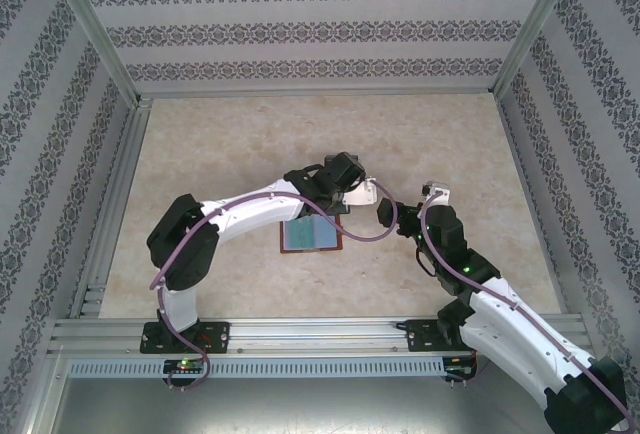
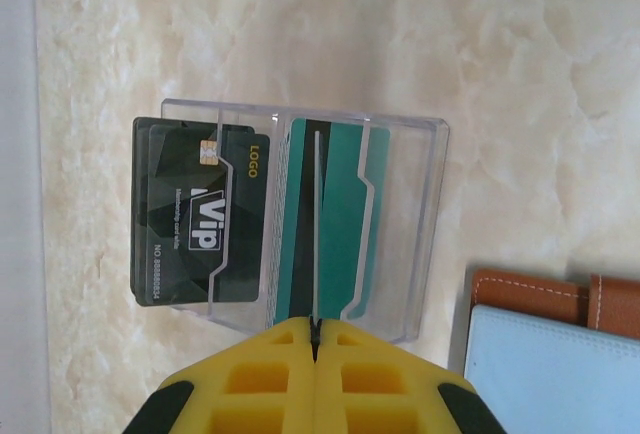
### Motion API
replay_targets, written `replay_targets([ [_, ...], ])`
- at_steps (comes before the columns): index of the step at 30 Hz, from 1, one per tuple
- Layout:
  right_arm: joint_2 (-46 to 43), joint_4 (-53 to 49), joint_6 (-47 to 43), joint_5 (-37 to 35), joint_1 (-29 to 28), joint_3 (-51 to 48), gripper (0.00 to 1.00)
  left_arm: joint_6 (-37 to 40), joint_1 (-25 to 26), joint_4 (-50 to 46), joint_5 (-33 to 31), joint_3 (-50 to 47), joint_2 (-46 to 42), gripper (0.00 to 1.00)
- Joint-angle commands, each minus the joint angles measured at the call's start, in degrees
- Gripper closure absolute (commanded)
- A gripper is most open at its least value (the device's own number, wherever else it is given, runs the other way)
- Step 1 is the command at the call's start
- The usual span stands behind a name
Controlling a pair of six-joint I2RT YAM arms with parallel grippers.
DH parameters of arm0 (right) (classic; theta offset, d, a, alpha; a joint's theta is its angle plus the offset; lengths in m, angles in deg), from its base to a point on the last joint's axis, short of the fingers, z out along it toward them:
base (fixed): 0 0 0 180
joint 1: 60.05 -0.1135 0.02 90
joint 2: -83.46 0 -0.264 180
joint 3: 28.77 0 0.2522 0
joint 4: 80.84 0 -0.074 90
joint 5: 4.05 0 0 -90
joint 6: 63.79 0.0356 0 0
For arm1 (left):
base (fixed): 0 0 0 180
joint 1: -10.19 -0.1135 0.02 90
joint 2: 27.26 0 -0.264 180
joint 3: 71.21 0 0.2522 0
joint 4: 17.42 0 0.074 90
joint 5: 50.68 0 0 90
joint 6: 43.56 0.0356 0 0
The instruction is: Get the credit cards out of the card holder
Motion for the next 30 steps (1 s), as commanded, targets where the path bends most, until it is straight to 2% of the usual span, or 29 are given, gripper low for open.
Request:
replay_targets([
  [1,0.21,0.14,1.00,0.11,0.68,-0.69,0.02,1.86,0.69,1.03,-1.51,1.24,2.56,1.00],
  [13,-0.18,0.10,1.35,0.75,1.36,-0.78,0.02,1.89,0.21,1.47,-3.63,4.07,7.63,1.00],
  [20,0.10,0.46,1.37,1.47,1.47,-0.78,0.02,0.20,-0.75,1.26,-5.20,5.39,9.49,0.75],
  [23,0.26,0.39,1.35,1.47,1.56,-0.78,0.02,-0.46,-0.93,1.23,-6.21,6.15,10.68,0.71],
  [30,0.17,0.46,1.36,1.78,1.73,-0.78,0.02,-1.30,-1.51,0.46,-6.57,7.24,11.16,0.69],
])
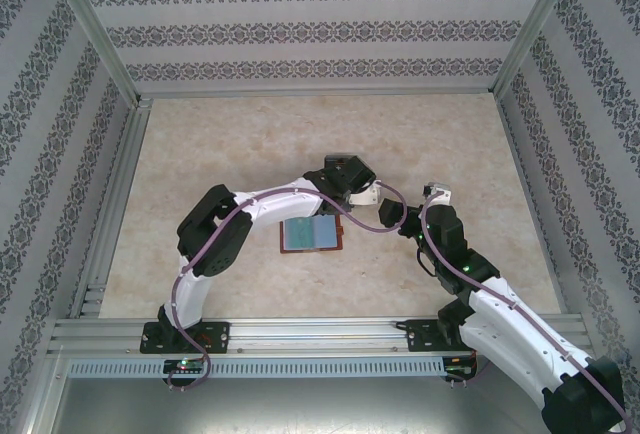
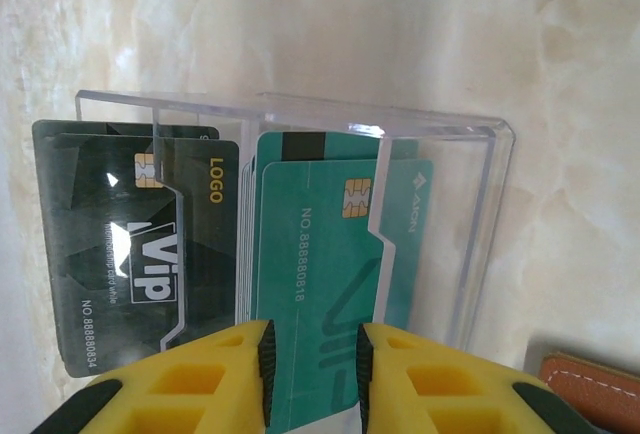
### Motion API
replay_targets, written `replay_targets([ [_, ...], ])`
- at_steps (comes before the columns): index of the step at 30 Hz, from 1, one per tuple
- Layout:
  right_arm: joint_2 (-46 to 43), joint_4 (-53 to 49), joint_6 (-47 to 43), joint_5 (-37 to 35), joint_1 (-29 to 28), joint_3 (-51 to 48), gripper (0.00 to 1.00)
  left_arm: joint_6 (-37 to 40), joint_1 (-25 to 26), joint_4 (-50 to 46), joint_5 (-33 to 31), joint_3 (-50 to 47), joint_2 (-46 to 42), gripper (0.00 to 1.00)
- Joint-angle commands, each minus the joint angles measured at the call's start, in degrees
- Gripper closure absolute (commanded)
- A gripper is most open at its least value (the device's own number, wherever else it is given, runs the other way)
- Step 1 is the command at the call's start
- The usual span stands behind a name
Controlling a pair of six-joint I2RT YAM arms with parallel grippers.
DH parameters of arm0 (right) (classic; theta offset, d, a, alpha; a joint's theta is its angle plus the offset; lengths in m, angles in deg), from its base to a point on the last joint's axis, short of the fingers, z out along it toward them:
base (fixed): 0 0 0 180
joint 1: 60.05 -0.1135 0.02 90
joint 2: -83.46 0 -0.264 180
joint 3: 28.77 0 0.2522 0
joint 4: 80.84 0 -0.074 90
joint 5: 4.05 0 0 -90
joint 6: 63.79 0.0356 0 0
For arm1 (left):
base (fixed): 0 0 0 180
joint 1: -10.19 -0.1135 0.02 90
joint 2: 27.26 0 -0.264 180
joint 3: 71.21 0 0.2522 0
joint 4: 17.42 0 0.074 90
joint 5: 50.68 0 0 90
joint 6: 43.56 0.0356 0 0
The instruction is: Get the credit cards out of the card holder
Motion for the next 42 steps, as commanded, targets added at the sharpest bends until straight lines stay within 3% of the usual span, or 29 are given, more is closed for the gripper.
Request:
replay_targets([
  [1,-0.32,0.72,0.67,0.77,0.53,-0.19,0.02,-1.01,-0.64,-0.85,-1.63,1.62,0.18,0.69],
  [7,-0.42,0.82,0.48,0.70,0.64,-0.19,0.02,-5.50,-0.85,-1.75,0.44,1.00,-3.91,0.65],
  [13,0.60,1.91,0.33,2.39,0.67,-0.19,0.02,-14.89,-0.94,-1.83,1.98,-4.97,-13.32,0.43],
  [16,2.26,2.93,-0.32,4.97,0.62,-0.12,0.08,-21.58,-1.03,-2.11,2.17,-8.73,-18.46,0.35],
  [22,9.42,4.66,-1.12,9.77,-1.22,2.44,0.28,-38.90,-1.18,-5.50,0.84,-15.12,-27.70,0.32],
  [27,17.51,5.56,-3.26,9.00,-7.62,6.42,0.46,-58.44,-1.60,-4.25,0.57,-25.32,-38.19,0.11],
  [30,23.64,5.78,-4.05,9.05,-11.02,9.40,0.62,-65.79,-2.21,-3.86,3.28,-30.62,-42.26,0.11],
  [33,30.14,6.27,-4.30,9.78,-13.54,12.33,0.71,-71.86,-2.60,-2.63,5.66,-35.32,-45.11,0.13],
  [38,40.36,5.95,-4.42,10.94,-16.49,17.56,0.78,-79.10,-5.32,3.90,13.69,-43.65,-47.62,0.18],
  [42,46.86,5.52,-4.40,12.29,-16.78,20.95,0.80,-86.06,-9.90,14.22,23.70,-50.86,-47.54,0.24],
])
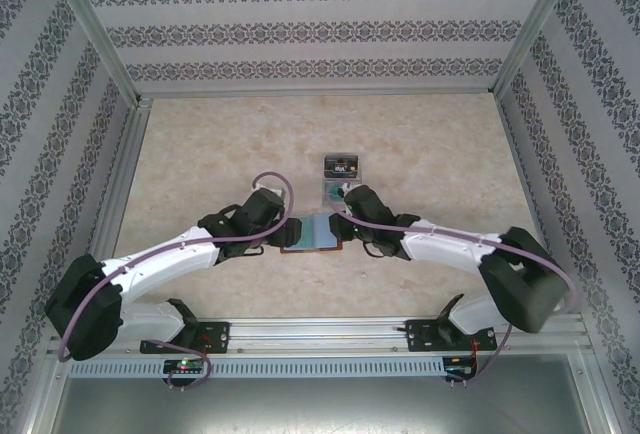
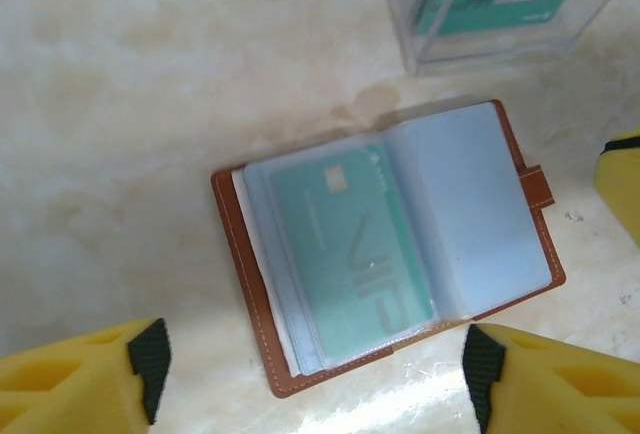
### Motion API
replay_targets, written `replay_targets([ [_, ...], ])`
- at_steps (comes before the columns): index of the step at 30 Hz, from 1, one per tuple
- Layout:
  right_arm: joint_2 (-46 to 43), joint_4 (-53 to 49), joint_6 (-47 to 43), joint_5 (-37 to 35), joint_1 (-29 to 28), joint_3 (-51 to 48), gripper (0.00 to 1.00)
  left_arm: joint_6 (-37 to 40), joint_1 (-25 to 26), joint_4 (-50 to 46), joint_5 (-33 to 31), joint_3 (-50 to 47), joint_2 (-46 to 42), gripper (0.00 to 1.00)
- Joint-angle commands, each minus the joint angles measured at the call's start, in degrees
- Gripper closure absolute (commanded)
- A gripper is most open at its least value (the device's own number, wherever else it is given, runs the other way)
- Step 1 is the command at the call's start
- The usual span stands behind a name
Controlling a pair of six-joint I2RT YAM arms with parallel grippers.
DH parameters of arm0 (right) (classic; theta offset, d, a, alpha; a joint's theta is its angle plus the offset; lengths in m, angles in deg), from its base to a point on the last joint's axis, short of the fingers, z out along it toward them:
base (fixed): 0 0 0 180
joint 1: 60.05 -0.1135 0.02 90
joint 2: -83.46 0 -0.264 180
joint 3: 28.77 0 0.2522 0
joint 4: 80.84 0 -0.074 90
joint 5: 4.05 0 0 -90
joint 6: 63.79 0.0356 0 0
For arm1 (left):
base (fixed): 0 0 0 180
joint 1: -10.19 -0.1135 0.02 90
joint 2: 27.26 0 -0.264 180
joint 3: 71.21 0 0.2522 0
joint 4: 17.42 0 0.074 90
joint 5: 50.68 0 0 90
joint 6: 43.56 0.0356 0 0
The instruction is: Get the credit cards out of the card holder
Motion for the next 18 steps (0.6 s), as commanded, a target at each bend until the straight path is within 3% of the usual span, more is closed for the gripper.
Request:
replay_targets([
  [1,3.82,0.05,-0.43,1.82,-0.48,3.11,0.80,-10.18,-3.44,11.30,10.77,-4.45,-0.30,0.26],
  [10,8.56,-1.30,0.85,0.01,-0.59,3.57,0.88,-13.54,-5.21,19.24,16.96,-6.82,4.03,0.36],
  [18,8.61,-2.39,1.25,-1.12,-0.66,2.92,0.88,-14.30,-5.92,20.90,18.19,-6.12,9.94,0.41],
])
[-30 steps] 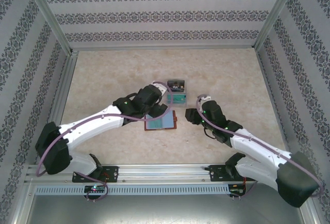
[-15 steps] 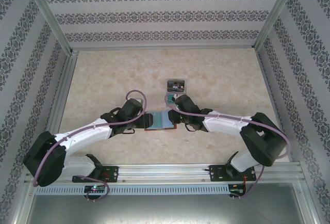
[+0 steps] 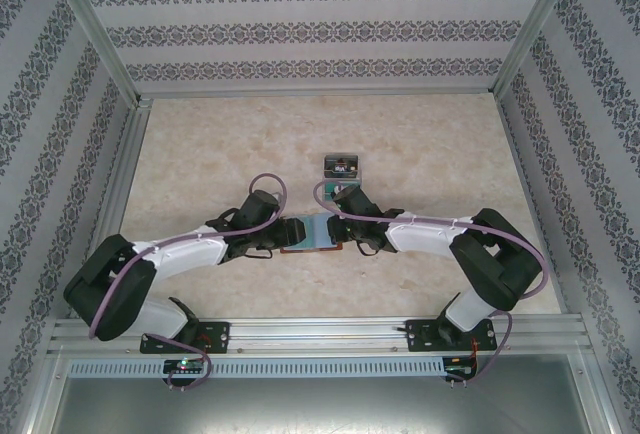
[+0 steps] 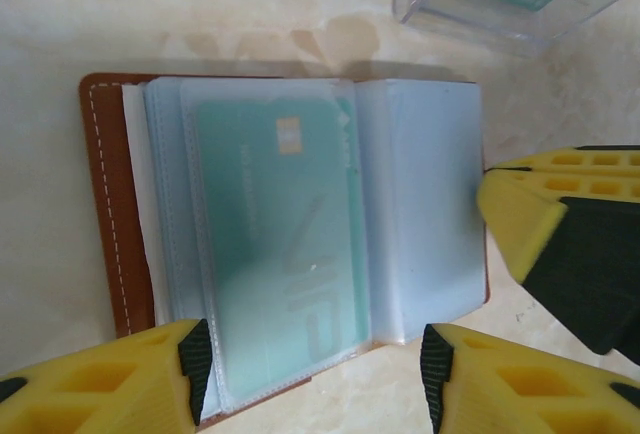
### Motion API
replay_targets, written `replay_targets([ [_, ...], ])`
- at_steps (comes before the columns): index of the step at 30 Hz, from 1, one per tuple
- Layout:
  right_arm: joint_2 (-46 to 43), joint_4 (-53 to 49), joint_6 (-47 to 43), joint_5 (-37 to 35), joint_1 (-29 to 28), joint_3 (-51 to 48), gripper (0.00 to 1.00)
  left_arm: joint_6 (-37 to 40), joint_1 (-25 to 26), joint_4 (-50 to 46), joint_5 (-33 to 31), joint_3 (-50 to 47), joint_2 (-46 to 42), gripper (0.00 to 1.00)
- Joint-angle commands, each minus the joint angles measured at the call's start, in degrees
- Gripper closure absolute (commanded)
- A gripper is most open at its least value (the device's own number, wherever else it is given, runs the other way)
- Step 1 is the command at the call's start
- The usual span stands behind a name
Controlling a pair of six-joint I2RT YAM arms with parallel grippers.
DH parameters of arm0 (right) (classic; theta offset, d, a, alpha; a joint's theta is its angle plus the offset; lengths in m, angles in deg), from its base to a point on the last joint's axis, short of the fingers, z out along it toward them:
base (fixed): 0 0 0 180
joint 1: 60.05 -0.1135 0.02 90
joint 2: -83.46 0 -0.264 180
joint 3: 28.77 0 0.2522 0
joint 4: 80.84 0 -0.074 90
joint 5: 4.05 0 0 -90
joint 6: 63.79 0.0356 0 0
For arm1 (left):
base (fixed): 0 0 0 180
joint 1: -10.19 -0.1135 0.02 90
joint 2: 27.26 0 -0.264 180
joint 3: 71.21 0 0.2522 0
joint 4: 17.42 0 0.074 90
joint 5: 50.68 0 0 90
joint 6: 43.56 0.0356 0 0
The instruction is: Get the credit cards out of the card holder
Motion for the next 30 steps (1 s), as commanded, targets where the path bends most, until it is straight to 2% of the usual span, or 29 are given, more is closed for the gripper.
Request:
replay_targets([
  [1,1.03,-1.14,0.94,-1.28,-0.66,0.29,0.89,-1.55,-1.04,3.68,1.75,0.10,1.75,0.41],
  [15,2.36,-1.09,1.39,-0.31,-0.66,0.82,0.90,-1.72,-1.11,5.20,3.19,0.30,4.81,0.42],
  [24,3.37,-1.13,1.57,0.29,-0.66,1.11,0.90,-2.50,-1.05,12.58,9.24,-0.38,5.44,0.36],
  [30,3.65,-1.19,1.64,0.21,-0.59,1.37,0.90,-1.48,0.01,11.80,10.76,2.29,4.16,0.34],
])
